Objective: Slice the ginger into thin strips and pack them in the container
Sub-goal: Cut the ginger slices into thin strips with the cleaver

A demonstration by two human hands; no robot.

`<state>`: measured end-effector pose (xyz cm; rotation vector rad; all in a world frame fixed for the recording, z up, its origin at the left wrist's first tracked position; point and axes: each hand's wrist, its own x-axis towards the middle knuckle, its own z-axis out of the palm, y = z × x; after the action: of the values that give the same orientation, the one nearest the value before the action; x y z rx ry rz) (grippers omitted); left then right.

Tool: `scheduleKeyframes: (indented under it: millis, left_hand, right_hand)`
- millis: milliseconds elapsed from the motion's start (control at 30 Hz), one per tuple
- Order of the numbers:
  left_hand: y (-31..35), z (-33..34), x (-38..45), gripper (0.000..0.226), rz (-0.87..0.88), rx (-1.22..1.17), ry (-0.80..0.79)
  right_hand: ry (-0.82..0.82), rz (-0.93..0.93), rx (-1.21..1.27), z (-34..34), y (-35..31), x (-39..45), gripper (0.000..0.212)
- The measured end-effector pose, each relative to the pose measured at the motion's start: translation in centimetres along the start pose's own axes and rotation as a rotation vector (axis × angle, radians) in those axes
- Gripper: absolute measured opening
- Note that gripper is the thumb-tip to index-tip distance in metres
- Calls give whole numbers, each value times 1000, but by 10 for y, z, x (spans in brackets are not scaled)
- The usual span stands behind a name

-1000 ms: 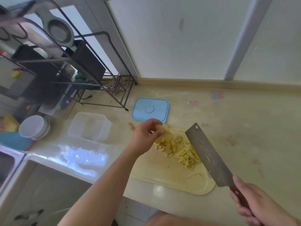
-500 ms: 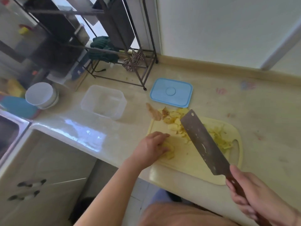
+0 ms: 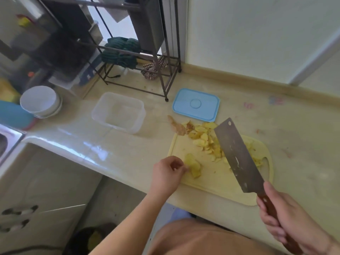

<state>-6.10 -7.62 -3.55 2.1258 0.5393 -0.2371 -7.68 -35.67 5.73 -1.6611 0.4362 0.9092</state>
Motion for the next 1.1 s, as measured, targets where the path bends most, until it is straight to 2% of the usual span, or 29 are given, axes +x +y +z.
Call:
scheduleKeyframes:
  millis: [100, 167, 300, 433, 500, 600, 667, 900, 1100]
  left_hand:
    - [14, 5, 1, 17, -226, -315, -1]
    - [20, 11, 2, 17, -245, -234, -36]
    - [22, 16, -4, 25, -131, 140, -59]
    - [25, 12, -9, 27, -15, 337, -15]
    - [24, 9, -5, 23, 80, 337, 29]
    - [20, 10, 7, 43, 232, 437, -96]
    - [21, 9, 14, 41, 306, 572, -169]
    - [25, -2, 21, 25, 513, 684, -208]
    - [36, -8, 33, 22, 502, 580, -285]
  right_hand:
    - [15, -6, -9, 0, -2, -2, 76]
    - [19, -14, -21, -2, -5, -3, 77]
    - [28, -32, -35, -9, -8, -5, 77]
    - [30, -61, -64, -18, -12, -7, 77]
    - [23, -71, -75, -21, -13, -7, 77]
    - [4, -69, -81, -24, -13, -6, 77]
    - [-13, -65, -82, -25, -13, -5, 76]
    - [-51, -59, -106, -24, -12, -1, 76]
    - [-61, -61, -119, -25, -12, 0, 77]
